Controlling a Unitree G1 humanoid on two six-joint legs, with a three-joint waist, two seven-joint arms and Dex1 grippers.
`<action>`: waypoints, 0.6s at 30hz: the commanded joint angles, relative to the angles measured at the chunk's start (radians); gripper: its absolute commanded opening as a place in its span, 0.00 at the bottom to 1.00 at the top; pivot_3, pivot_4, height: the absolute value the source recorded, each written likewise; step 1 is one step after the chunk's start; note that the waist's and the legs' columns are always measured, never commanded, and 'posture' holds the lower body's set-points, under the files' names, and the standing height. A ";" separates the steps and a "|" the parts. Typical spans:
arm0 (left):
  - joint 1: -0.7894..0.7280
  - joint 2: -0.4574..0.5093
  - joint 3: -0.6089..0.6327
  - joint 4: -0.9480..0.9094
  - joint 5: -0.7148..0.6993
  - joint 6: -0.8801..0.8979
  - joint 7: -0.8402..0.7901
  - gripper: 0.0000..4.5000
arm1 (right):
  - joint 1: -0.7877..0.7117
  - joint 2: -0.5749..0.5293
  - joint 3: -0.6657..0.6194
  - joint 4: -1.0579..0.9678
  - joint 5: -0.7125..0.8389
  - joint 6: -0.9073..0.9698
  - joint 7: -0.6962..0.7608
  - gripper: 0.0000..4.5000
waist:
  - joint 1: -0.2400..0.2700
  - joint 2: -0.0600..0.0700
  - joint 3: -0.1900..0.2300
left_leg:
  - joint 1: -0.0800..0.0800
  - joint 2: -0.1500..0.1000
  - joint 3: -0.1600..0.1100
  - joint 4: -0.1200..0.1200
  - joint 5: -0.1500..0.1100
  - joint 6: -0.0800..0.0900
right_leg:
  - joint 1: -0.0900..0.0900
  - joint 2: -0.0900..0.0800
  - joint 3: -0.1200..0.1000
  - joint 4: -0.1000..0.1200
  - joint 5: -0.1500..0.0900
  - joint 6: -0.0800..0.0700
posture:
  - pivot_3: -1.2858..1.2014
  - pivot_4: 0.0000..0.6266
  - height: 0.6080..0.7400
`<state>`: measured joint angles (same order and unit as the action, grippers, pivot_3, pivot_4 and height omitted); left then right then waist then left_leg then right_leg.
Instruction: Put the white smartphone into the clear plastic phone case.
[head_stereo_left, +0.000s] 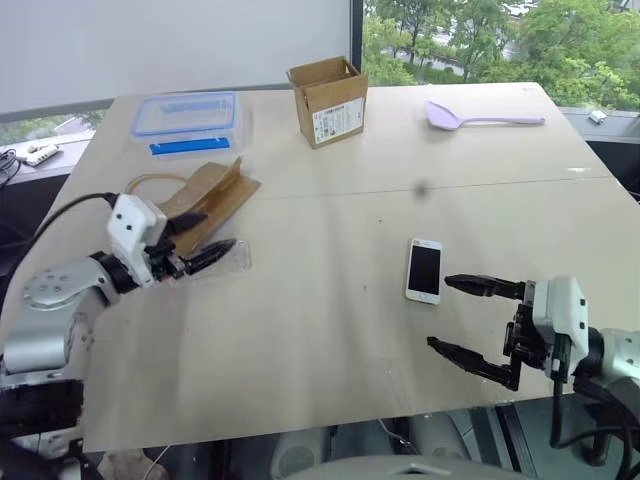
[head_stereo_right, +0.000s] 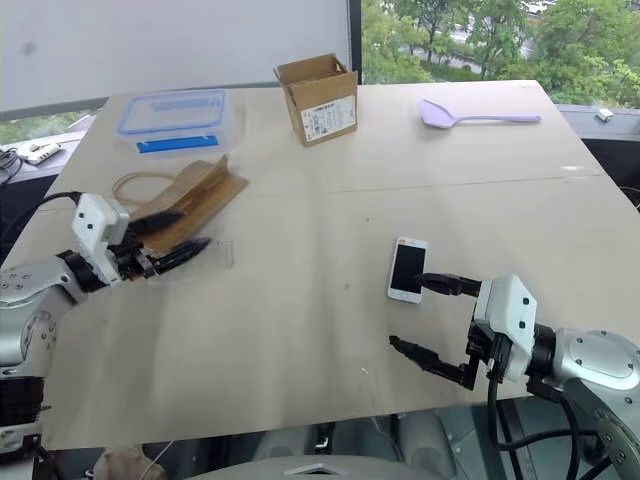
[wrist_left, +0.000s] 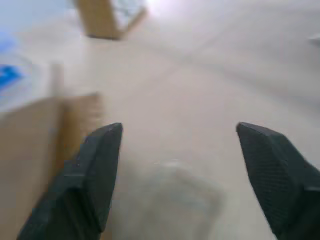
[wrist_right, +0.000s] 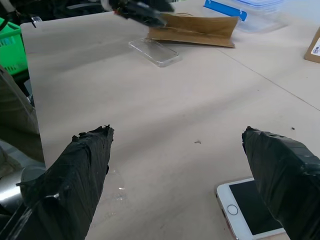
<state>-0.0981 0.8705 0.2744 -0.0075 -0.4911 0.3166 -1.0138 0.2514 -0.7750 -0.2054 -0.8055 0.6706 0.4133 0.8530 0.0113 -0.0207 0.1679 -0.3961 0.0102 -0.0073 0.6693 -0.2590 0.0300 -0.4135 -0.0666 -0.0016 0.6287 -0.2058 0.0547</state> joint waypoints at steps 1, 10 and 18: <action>-0.003 0.044 -0.041 0.025 0.047 0.003 -0.053 0.80 | -0.015 -0.007 0.002 -0.017 0.005 -0.005 0.002 1.00 | 0.001 0.000 0.000 | 0.000 0.000 0.000 0.000 0.000 0.000 | 0.000 0.000 0.000 0.000 0.000 0.000 | 0.52 0.24 1.00; -0.114 0.106 -0.171 0.312 0.248 -0.162 -0.138 0.80 | 0.034 -0.007 -0.026 -0.037 0.001 -0.015 0.002 1.00 | 0.003 0.000 0.000 | -0.001 0.000 0.003 0.000 0.000 0.000 | 0.000 0.001 0.000 -0.001 0.000 0.000 | 0.52 0.24 1.00; -0.115 0.109 -0.191 0.343 0.221 -0.207 -0.295 0.17 | 0.073 -0.009 -0.037 -0.056 -0.003 -0.022 -0.002 1.00 | 0.000 0.000 0.000 | 0.000 0.001 0.002 0.000 0.000 0.000 | 0.000 0.001 0.000 0.000 0.000 0.000 | 0.52 0.24 1.00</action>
<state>-0.2317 0.9737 0.0873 0.3479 -0.2489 0.0988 -1.2605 0.3267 -0.7779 -0.2129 -0.8236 0.6676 0.4094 0.8542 0.0112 -0.0203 0.1674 -0.3962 0.0109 -0.0052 0.6694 -0.2590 0.0301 -0.4136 -0.0655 -0.0013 0.6284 -0.2059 0.0547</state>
